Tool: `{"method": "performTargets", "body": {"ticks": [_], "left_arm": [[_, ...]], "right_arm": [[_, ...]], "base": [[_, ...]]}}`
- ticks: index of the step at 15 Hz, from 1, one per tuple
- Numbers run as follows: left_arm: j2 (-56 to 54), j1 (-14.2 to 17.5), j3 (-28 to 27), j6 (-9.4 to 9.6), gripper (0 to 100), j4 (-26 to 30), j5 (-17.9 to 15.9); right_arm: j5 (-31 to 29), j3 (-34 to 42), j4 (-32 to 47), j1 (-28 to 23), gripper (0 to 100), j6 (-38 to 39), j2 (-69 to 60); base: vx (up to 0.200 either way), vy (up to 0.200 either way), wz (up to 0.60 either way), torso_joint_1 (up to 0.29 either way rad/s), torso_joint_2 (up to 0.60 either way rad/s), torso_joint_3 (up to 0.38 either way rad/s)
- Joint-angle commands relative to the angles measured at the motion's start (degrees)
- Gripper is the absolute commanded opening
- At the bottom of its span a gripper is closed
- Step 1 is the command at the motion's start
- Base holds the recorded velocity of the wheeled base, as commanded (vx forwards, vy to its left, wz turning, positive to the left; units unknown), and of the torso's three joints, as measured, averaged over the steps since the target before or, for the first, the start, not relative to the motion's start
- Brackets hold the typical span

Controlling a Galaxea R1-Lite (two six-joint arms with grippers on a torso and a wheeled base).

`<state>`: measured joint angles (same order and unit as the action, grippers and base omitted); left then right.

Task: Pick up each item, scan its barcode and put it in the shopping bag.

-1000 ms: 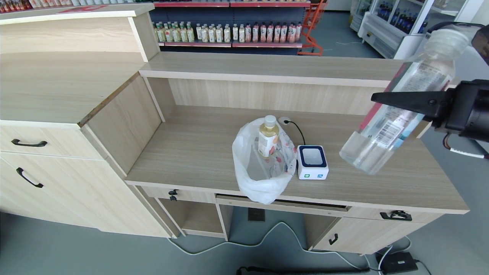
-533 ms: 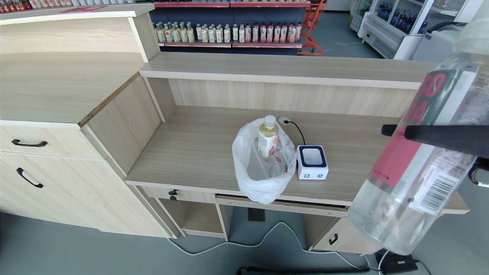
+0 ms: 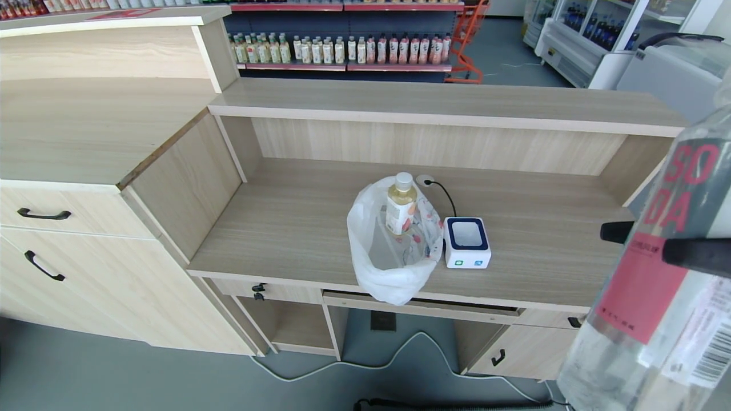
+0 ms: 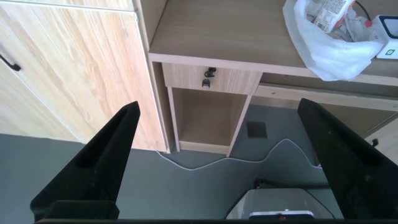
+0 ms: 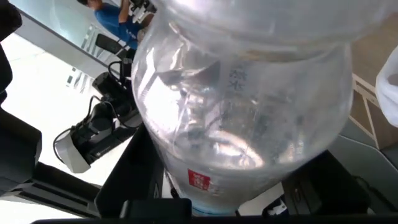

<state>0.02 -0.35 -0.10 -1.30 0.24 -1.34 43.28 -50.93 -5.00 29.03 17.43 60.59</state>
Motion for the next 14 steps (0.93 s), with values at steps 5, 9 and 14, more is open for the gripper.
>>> {"method": "performTargets", "body": {"ticks": [5, 9, 14], "left_arm": [[-0.02, 0.00, 0.01, -0.01, 100, 0.02, -0.07], [-0.02, 0.00, 0.01, -0.01, 100, 0.02, -0.07], [-0.02, 0.00, 0.01, -0.01, 100, 0.02, 0.02]], "right_arm": [[0.93, 0.48, 3.68, -0.90, 0, -1.52, -3.81], [0.84, 0.92, 8.07, -1.16, 0, -4.34, -5.66], [1.02, 0.57, 12.21, -2.22, 0, -7.50, -6.97]], "base": [[0.000, 0.000, 0.00, 0.000, 0.00, 0.000], [0.000, 0.000, 0.00, 0.000, 0.00, 0.000], [0.000, 0.000, 0.00, 0.000, 0.00, 0.000]]}}
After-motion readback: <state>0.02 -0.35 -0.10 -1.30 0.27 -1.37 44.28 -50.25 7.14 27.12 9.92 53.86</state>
